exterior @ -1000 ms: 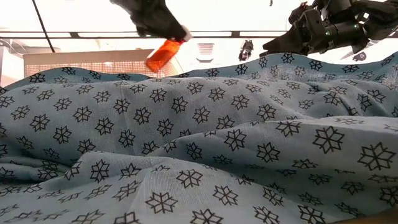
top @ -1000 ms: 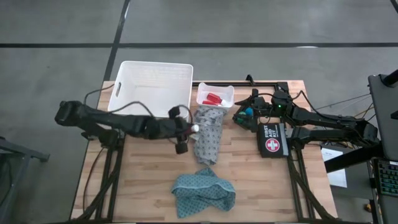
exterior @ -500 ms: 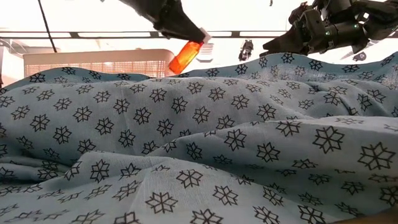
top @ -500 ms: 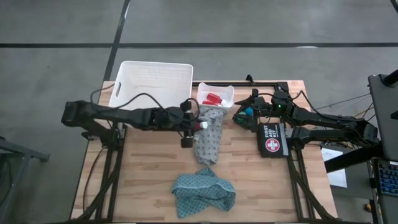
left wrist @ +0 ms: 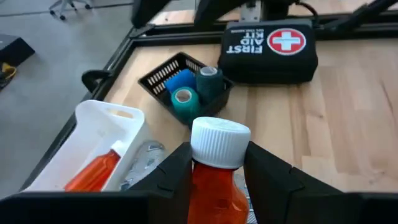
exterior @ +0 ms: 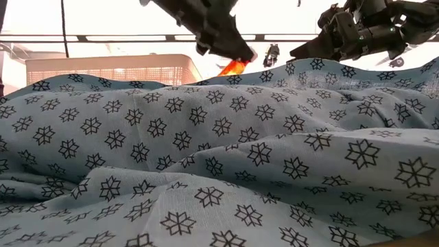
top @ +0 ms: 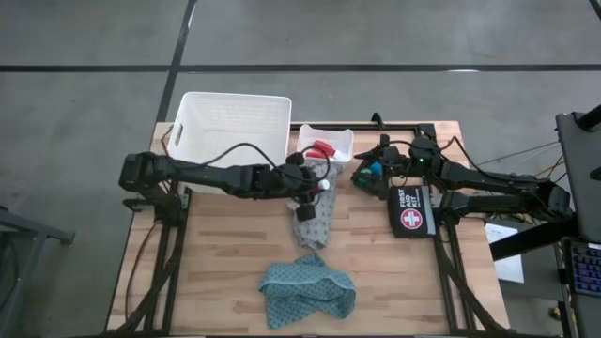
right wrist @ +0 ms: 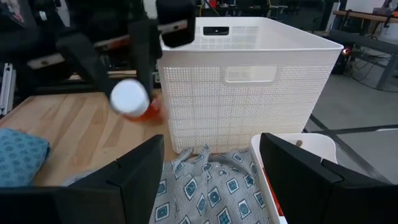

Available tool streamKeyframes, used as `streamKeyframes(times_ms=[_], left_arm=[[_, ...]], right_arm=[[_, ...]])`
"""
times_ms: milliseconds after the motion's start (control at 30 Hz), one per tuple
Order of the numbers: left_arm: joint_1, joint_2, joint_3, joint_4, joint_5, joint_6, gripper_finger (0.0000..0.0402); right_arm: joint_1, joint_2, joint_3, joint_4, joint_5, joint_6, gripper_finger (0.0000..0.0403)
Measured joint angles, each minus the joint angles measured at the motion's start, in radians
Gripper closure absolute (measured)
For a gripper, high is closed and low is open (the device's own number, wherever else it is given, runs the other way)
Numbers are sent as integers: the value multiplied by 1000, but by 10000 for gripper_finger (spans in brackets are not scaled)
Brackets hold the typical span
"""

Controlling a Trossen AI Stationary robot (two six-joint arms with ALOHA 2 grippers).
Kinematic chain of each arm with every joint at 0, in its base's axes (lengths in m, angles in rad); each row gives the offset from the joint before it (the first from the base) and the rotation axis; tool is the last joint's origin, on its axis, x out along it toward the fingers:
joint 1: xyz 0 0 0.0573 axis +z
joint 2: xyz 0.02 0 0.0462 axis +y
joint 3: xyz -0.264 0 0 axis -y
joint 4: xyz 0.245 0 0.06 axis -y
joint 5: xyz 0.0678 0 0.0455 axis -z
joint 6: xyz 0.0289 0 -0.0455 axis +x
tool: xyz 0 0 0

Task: Pick & Place Medicine items
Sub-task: Put the red medicine bottle into the small white bin

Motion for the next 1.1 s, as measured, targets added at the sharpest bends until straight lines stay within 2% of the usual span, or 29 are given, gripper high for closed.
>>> streamKeyframes(times_ms=[267,600,900,1100], left_arm=[[-13,35,0,95,-3,-49,277],[-10,41,0,133,-3,-40,277],[-8,48,-1,212,-3,-40,277],[-7,58,-2,380,-3,113,277]], right_arm=[[0,0,0,-5,0,0,137],[0,0,0,-7,0,-1,149],[0,0,0,-7,0,0,138],[0,0,0,-7,0,0,137]])
